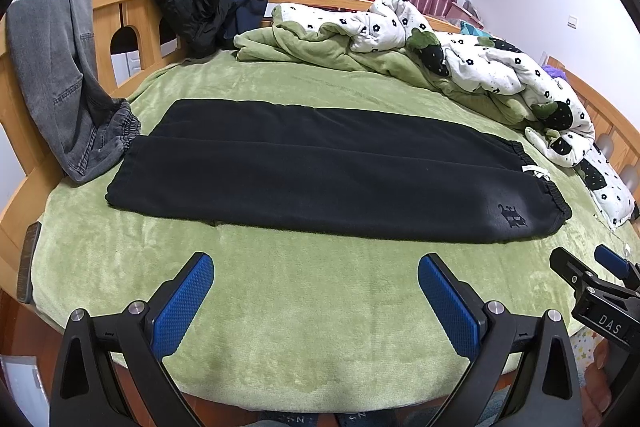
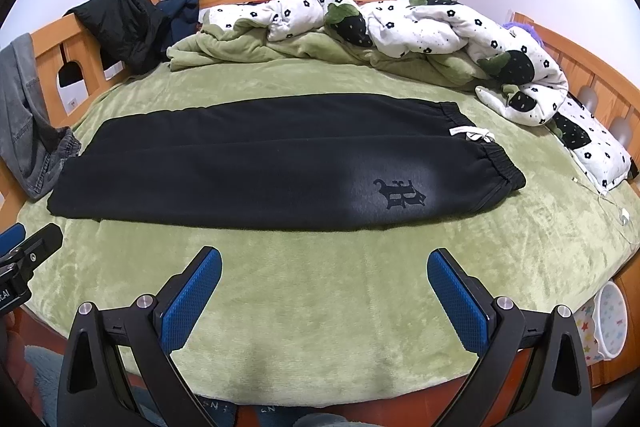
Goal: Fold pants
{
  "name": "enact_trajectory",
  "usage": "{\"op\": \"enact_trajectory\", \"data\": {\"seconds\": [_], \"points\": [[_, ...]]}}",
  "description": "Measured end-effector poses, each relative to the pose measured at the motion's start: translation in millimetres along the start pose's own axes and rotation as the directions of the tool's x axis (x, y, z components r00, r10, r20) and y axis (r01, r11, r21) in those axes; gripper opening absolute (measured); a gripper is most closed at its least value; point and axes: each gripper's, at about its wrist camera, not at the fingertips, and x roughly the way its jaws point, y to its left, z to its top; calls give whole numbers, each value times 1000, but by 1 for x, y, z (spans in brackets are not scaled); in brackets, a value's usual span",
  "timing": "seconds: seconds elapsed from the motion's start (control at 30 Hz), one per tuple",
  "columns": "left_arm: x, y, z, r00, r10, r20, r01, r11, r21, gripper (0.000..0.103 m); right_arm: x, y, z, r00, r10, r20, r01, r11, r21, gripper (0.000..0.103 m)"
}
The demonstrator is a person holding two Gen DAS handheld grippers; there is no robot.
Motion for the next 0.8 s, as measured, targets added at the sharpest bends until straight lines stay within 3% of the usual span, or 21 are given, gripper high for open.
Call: {"op": "enact_trajectory", "data": {"seconds": [0.33, 0.47, 0.57, 0.63, 0.8], "points": [[-3, -1, 7, 998, -66, 23, 67, 997, -45, 103, -3, 5, 5, 1000, 4, 18, -4, 1000, -5, 101], [-13, 13, 23, 996, -17, 93, 24, 996, -82, 103, -5, -2, 16, 998, 39, 52, -40, 999, 10, 101], [-12, 22, 36, 995, -12, 96, 21, 996, -90, 103, -11, -10, 26, 992, -3, 125, 3, 1000, 2, 101], [-8, 29, 43, 995, -12, 98, 22, 994, -108, 103, -12, -19, 34, 987, 12, 159, -14, 1000, 14, 101], [17, 52, 47, 998, 17, 60, -9, 989, -145, 103, 3, -43, 50, 991, 41, 129, -48, 997, 55, 101]]}}
